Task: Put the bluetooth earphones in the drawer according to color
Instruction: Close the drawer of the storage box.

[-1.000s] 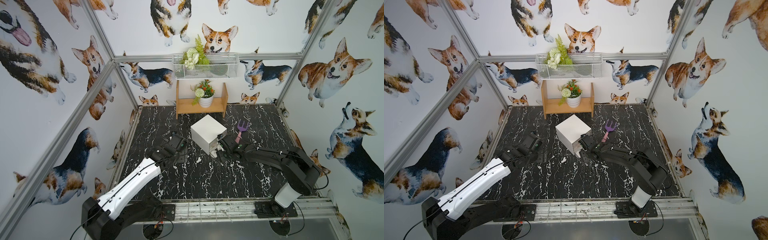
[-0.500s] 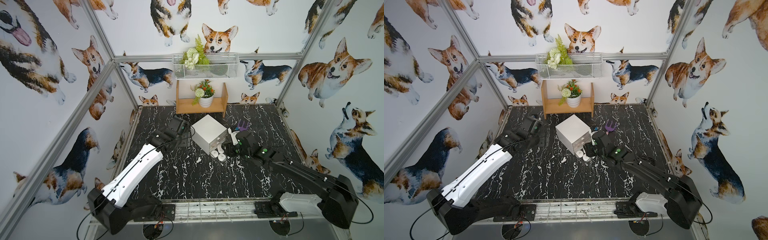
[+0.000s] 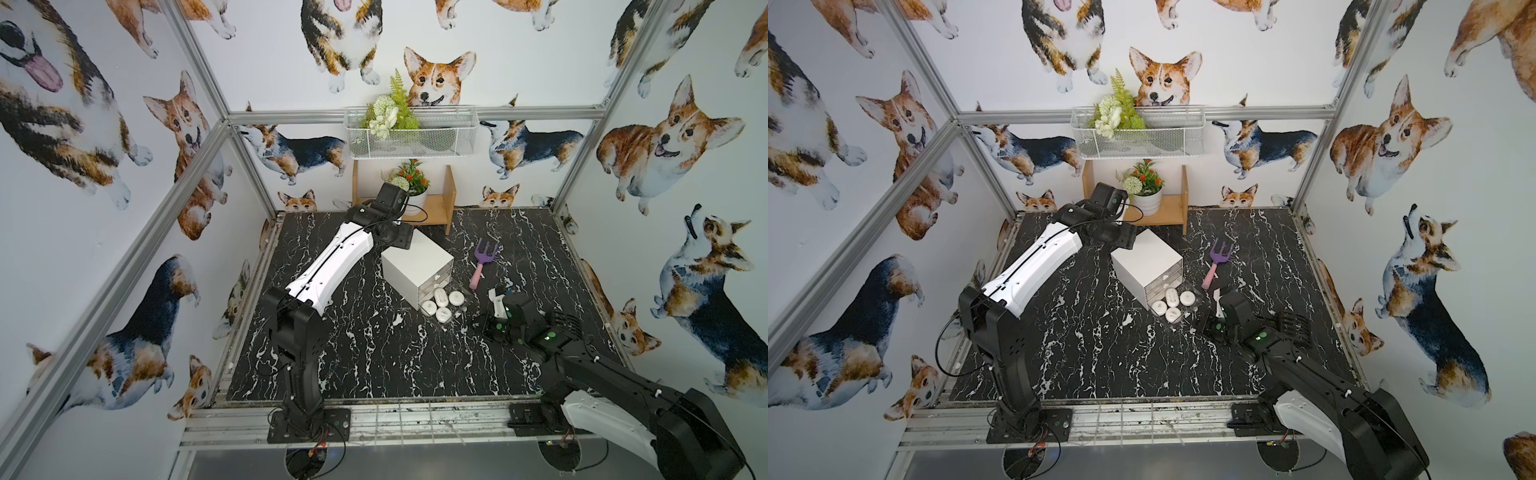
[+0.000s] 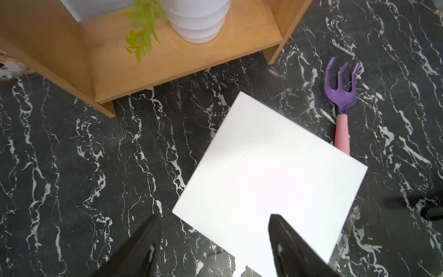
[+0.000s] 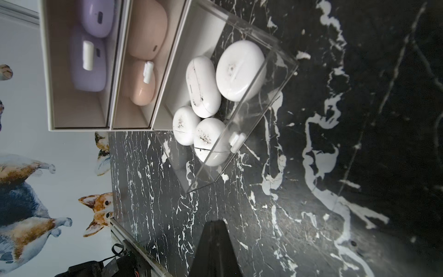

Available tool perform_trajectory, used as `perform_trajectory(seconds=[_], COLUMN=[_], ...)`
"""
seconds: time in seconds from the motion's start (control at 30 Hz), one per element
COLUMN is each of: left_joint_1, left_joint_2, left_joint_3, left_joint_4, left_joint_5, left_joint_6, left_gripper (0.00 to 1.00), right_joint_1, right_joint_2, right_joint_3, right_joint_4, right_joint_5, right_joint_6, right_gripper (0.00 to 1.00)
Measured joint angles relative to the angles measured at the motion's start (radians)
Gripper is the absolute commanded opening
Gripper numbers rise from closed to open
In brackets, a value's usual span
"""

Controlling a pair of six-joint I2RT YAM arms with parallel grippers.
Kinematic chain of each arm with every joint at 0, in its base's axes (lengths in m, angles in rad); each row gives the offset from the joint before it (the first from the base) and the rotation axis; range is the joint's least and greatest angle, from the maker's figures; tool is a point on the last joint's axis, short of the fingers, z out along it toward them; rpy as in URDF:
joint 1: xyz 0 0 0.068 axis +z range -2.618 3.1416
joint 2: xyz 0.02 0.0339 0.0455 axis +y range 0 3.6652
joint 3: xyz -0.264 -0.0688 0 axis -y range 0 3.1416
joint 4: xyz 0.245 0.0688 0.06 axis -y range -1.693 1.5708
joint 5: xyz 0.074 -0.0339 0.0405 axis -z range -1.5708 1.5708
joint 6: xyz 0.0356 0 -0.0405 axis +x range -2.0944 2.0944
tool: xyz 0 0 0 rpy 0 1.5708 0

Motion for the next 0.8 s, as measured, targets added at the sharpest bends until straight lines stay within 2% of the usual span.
perform_trajectory(seconds=[0.13,0.4,0.8], left_joint_1=[-0.006,-0.013,-0.024], left_joint_2=[0.023,0.018,0.045], left_joint_3=[-0.016,-0.14,-0.145], left_joint_4=[-0.015,-0.045,-0.032], left_joint_5=[0.028,0.045,0.041], left_joint_6=[-0.021,-0.056,-0.067], left_gripper=[0.72,0.74,0.74], right_joint_1=[-0.035,-0.082,-0.099], right_joint_2=[0.041,0.127,0.296], right_joint_3=[-0.023,-0.026,0.013], right_joint_4=[0.038,0.092,0.173], right_joint_5=[-0.03,-0.051,-0.05], right_joint_6=[0.026,0.047,0.047], right_gripper=[0.0,0.0,0.0])
